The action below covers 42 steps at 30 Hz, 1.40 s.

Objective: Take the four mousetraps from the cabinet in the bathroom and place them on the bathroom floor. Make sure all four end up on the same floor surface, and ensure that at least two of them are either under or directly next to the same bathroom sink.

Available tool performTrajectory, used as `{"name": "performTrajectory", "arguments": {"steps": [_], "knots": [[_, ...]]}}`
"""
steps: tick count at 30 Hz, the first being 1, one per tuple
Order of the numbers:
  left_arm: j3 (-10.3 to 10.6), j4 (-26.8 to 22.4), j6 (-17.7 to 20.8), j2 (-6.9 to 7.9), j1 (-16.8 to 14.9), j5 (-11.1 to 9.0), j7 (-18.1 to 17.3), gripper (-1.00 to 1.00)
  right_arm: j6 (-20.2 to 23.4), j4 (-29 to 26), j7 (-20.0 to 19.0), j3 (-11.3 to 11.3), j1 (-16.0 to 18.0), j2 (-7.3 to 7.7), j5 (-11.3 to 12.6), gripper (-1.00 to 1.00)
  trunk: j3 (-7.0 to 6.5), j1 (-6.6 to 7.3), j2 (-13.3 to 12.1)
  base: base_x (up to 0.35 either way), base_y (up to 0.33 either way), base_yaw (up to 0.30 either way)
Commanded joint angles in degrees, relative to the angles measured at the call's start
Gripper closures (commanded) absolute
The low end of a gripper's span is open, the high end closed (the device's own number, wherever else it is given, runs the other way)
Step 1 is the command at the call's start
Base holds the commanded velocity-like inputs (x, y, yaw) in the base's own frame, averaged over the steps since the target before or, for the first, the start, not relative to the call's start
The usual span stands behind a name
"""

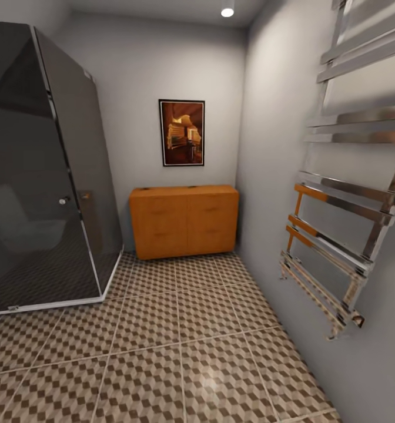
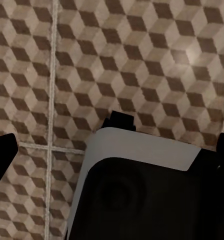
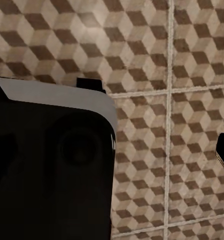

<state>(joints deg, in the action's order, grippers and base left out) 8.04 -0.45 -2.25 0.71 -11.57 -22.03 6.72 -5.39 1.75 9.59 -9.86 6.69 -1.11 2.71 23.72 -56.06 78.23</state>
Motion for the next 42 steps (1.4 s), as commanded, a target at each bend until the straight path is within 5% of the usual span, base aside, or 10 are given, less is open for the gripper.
{"name": "performTrajectory", "arguments": {"steps": [1, 42], "knots": [[0.5, 0.0, -0.1, 0.0, 0.0, -0.5, 0.1, -1.0, -0.3, 0.2, 0.2, -0.4, 0.1, -0.03, 0.3, -1.0, 0.06, -0.03, 0.0, 0.324, 0.0, 0.0], [0.6, 0.0, -0.6, 0.07, 0.0, -0.5, 0.2, -1.0, -0.3, 0.2, 0.2, -0.4, 0.1, -0.03, 0.3, -1.0, 0.06, -0.03, 0.0, 0.324, 0.0, 0.0]]}}
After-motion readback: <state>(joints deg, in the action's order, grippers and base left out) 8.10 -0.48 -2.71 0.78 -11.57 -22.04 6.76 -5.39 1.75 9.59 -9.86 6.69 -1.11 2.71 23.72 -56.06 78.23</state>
